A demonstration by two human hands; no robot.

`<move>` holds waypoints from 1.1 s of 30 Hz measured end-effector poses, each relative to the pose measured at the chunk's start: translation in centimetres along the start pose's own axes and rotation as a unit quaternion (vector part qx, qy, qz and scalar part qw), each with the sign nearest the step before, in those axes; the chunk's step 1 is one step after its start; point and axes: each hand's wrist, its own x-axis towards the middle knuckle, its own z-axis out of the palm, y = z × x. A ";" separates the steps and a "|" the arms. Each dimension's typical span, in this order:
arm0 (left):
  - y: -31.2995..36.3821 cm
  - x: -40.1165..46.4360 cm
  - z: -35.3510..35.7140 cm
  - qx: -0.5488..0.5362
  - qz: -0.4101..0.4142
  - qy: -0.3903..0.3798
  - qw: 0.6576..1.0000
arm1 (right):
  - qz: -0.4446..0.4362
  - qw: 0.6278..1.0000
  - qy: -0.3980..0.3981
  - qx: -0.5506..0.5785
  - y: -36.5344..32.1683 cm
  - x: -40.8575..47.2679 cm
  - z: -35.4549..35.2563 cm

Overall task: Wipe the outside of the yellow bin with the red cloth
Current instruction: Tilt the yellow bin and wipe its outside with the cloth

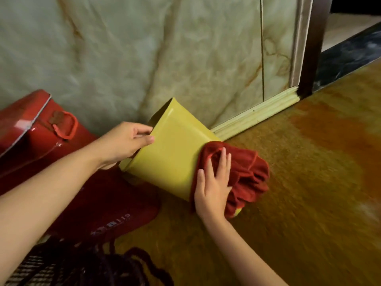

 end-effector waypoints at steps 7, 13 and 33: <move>0.9 0.4 0.7 -0.015 0.023 -0.046 0.999 | -0.212 0.974 0.027 -0.079 -6.1 4.5 1.7; 1.7 2.8 0.8 0.026 -0.068 0.025 0.997 | 0.031 0.998 0.027 -0.044 2.8 4.5 -0.4; -1.6 1.2 -0.1 0.202 0.104 -0.013 0.974 | 0.013 0.999 0.026 0.024 3.3 3.6 -1.4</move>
